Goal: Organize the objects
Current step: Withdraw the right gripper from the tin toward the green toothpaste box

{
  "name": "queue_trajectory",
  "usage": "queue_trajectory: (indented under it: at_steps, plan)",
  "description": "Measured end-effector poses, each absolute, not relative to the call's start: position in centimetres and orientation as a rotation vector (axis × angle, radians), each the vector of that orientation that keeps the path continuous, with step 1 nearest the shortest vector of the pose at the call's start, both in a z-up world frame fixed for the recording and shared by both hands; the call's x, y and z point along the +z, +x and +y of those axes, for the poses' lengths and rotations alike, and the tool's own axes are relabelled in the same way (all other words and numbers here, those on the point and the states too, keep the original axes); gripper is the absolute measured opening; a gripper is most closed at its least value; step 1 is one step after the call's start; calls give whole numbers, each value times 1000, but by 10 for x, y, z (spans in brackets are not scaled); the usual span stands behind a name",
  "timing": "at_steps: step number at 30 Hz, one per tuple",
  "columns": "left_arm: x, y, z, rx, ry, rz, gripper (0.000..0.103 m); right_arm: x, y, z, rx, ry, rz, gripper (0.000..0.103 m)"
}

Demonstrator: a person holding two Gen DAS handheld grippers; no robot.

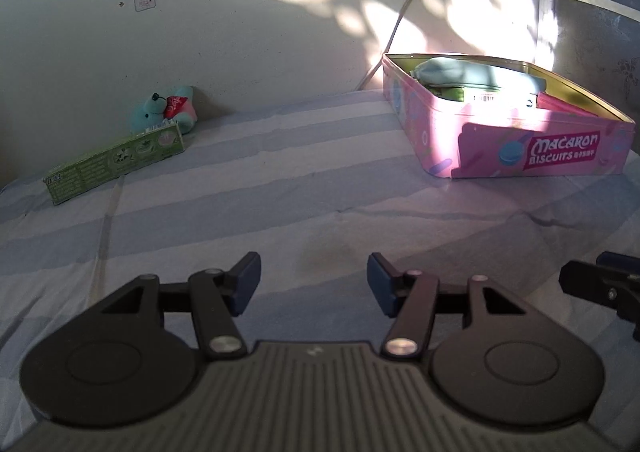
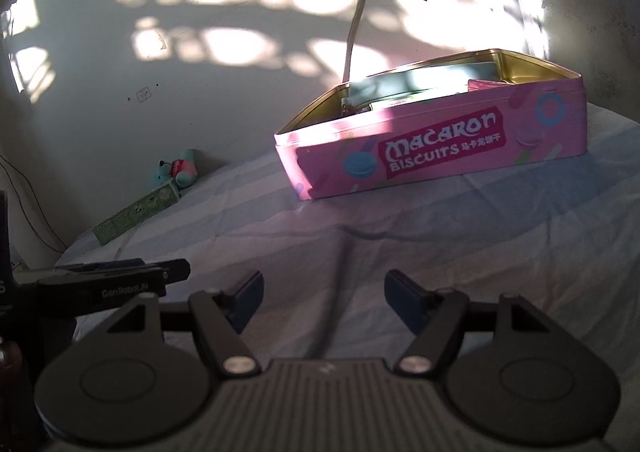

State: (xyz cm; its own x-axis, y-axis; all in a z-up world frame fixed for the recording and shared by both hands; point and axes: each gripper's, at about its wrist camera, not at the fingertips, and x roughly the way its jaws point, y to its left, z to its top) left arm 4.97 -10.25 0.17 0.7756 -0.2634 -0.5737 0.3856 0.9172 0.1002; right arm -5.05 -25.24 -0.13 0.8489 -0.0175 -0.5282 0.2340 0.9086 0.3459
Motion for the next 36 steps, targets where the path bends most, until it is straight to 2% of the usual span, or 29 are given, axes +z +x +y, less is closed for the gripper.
queue_trajectory:
  at_steps: [19,36]
  plan:
    - [-4,72,-58,-265,198,572,61,0,-16,-217,-65,359,615,70]
    - [5,133,43,-76,184,584,61,9,75,-149,105,232,713,69]
